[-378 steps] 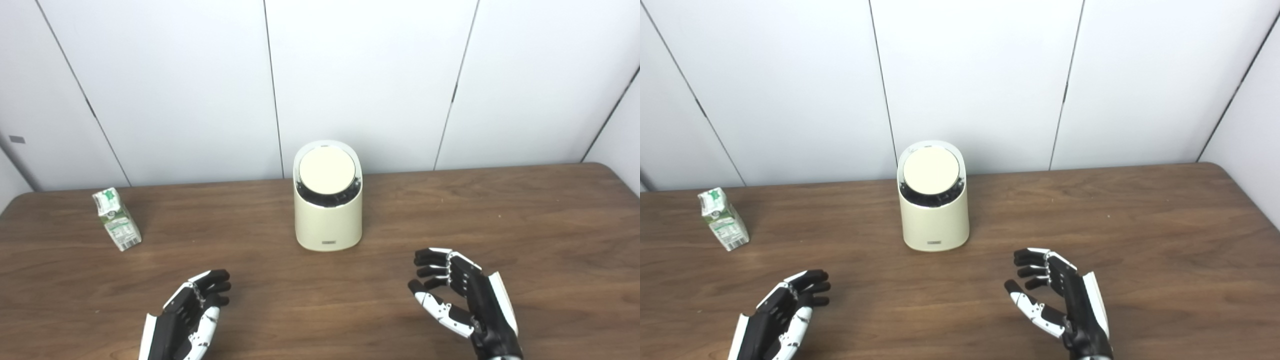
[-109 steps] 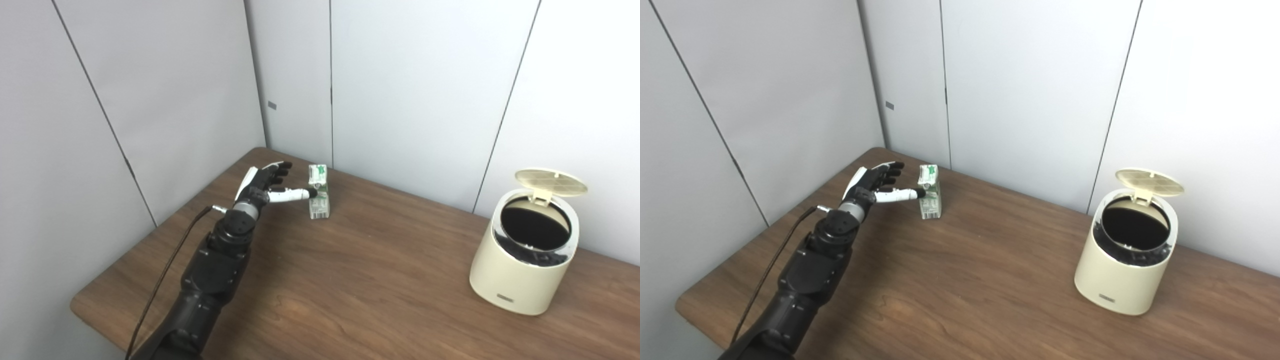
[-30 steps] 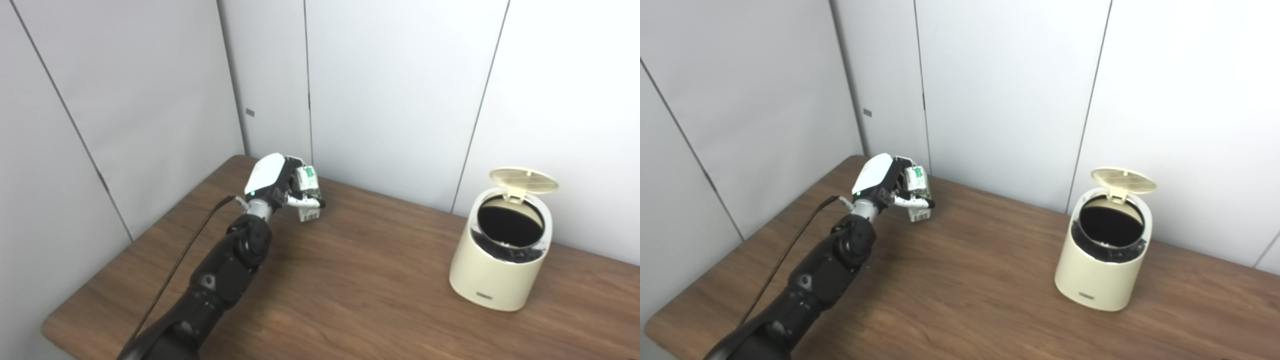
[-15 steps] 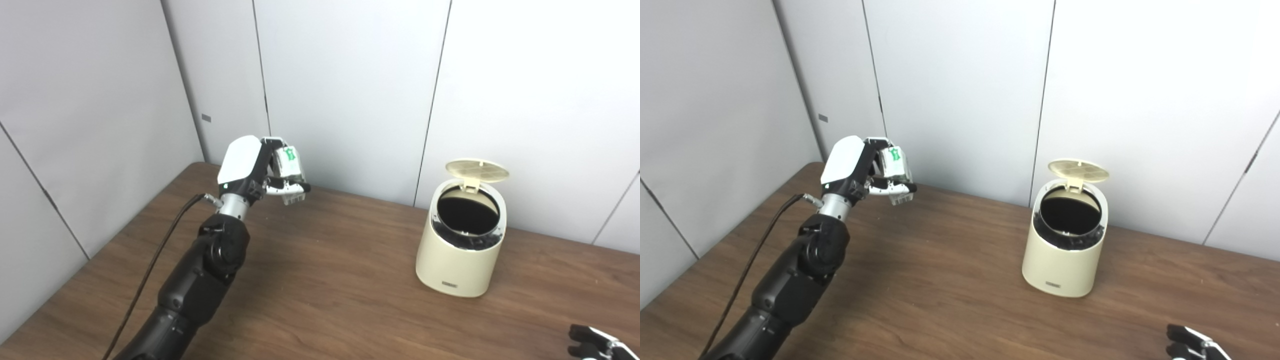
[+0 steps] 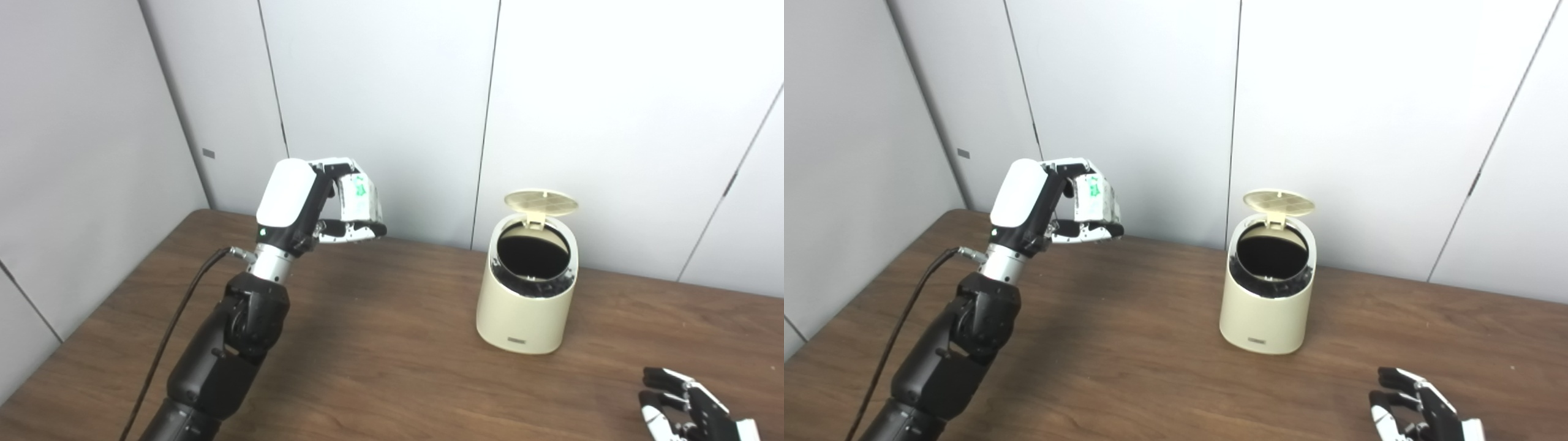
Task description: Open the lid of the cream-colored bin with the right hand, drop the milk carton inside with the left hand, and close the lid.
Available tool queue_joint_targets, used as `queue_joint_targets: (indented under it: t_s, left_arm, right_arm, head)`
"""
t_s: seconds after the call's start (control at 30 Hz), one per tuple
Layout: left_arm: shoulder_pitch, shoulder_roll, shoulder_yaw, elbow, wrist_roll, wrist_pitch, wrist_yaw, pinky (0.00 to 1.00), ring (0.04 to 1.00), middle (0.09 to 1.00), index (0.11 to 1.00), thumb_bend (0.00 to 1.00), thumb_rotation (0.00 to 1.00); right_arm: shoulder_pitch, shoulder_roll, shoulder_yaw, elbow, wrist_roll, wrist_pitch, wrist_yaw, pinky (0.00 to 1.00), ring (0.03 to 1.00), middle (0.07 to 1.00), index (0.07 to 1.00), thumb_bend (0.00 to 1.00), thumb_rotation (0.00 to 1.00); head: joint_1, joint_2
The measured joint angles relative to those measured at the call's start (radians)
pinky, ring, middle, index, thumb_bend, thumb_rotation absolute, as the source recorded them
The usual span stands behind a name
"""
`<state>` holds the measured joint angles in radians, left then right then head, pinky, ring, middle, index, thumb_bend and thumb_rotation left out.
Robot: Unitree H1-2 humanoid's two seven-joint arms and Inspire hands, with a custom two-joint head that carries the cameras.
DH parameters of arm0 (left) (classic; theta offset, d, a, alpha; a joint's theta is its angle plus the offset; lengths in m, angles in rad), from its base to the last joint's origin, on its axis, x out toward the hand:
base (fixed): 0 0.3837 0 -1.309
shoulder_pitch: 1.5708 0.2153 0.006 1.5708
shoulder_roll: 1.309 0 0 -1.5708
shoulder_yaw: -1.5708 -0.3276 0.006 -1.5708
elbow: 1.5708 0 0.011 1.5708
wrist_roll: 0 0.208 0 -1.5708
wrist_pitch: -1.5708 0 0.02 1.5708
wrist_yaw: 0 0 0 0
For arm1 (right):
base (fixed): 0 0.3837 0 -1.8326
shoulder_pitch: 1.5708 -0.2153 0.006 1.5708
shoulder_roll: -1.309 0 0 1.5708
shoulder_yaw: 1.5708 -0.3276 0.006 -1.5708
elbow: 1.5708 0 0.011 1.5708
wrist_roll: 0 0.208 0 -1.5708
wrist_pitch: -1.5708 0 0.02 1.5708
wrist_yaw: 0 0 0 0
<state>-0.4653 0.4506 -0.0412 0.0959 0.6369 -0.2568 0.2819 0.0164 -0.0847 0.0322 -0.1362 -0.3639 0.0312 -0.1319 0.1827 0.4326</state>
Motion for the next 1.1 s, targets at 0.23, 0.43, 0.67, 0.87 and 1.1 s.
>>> queue_joint_targets:
  t_s: [0.23, 0.43, 0.67, 0.87, 1.1]
  left_arm:
    - [0.000, -0.043, -0.004, -0.001, -0.008, -0.130, 0.021, 0.40, 0.478, 0.486, 0.455, 0.50, 0.00]
    - [0.000, -0.054, -0.035, -0.042, 0.027, -0.183, 0.031, 0.42, 0.486, 0.481, 0.459, 0.50, 0.00]
    - [0.000, -0.054, -0.085, -0.106, 0.028, -0.197, 0.031, 0.44, 0.495, 0.475, 0.462, 0.50, 0.00]
    - [0.000, -0.061, -0.110, -0.118, -0.005, -0.197, 0.063, 0.43, 0.491, 0.482, 0.451, 0.50, 0.00]
    - [0.000, -0.068, -0.178, -0.086, -0.023, -0.197, 0.152, 0.43, 0.480, 0.489, 0.449, 0.50, 0.00]
  right_arm:
    - [0.006, 0.015, 0.029, -0.029, -0.054, 0.040, -0.009, 0.51, 0.658, 0.711, 0.728, 0.16, 0.01]
    - [0.013, 0.046, 0.046, -0.042, -0.073, 0.062, -0.019, 0.57, 0.700, 0.741, 0.753, 0.20, 0.00]
    - [0.020, 0.050, 0.067, -0.058, -0.084, 0.081, -0.020, 0.59, 0.710, 0.747, 0.748, 0.21, 0.00]
    - [0.015, 0.060, 0.076, -0.028, -0.089, 0.051, -0.052, 0.61, 0.721, 0.754, 0.753, 0.21, 0.00]
    - [0.014, 0.073, 0.084, -0.020, -0.093, 0.041, -0.061, 0.63, 0.736, 0.761, 0.757, 0.22, 0.00]
  head:
    - [-0.060, -0.003]
    - [-0.091, 0.000]
    - [-0.132, 0.003]
    - [-0.184, 0.011]
    - [-0.213, 0.012]
